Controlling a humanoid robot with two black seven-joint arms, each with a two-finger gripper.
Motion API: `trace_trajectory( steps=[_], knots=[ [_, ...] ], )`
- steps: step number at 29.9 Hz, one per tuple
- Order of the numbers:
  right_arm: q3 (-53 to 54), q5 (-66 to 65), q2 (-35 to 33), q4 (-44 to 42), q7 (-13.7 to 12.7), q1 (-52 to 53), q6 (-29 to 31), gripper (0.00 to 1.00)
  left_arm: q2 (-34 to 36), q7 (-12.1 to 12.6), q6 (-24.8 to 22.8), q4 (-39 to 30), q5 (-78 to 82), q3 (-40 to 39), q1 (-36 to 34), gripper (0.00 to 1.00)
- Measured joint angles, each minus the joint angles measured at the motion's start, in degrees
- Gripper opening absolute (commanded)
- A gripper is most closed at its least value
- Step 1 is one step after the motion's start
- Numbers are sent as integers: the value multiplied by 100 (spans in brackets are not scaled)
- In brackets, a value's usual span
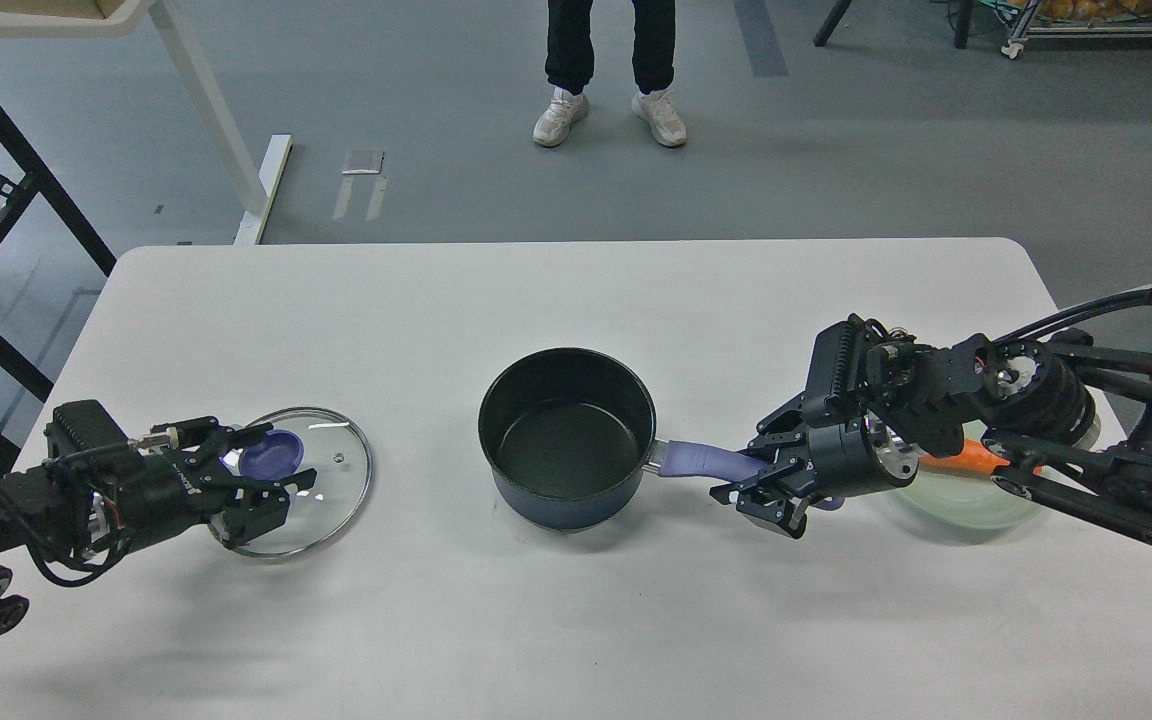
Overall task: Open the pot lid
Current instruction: 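Lower the glass lid onto the table beside the pot, then open the left gripper and raise it away from the lid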
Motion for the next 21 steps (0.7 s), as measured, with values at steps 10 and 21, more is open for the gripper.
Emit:
trace_trajectory(
  steps=[10,21],
  knots=[
    [0,0,4,0,-1,0,0,34,132,-2,-108,-317,-739,-59,-155,98],
    [0,0,-19,0,0,-2,-2,42,372,1,-1764,-913,-5016,-489,-926,99]
  ],
)
